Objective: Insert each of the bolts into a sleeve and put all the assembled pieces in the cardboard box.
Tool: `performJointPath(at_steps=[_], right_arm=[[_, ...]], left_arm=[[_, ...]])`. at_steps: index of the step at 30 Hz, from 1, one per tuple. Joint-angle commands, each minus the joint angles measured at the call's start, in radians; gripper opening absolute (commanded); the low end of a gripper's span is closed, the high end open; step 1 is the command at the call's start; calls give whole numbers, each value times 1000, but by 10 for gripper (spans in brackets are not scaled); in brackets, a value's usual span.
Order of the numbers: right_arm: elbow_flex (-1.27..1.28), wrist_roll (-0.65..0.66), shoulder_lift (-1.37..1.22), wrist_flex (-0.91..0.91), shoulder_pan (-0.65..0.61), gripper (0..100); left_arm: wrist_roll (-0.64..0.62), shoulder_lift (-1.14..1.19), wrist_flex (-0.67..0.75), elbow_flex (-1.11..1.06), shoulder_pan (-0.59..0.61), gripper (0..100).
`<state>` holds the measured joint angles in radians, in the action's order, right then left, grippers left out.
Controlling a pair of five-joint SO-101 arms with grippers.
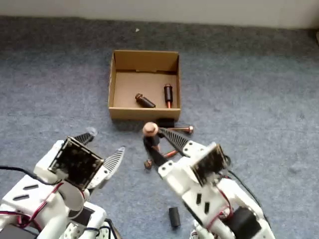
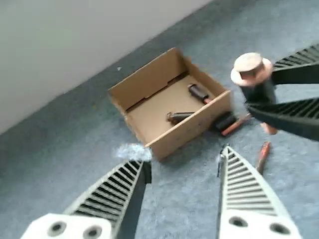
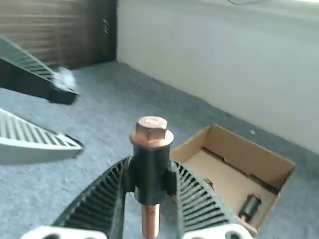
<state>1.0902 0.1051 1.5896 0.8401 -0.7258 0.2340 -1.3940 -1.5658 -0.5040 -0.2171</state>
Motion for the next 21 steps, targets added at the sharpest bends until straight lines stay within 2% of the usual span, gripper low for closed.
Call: performJointPath(at_steps=[1,5,8,12,21], right_arm=[[-41,-84,-197,-10,111,5],[-102,-110,-447,-68,134,5],[-154,-110,-611,-196,134,5],[-220,-104,-826,-407,136,5],[-492,-104,-1323,-720,194,5]], left_arm=[[35,-1,-3,-41,186,231],[32,-1,-3,-110,297,231],[32,-1,-3,-160,340,231],[32,-1,-3,-199,360,231],[31,-1,-3,-206,398,231]])
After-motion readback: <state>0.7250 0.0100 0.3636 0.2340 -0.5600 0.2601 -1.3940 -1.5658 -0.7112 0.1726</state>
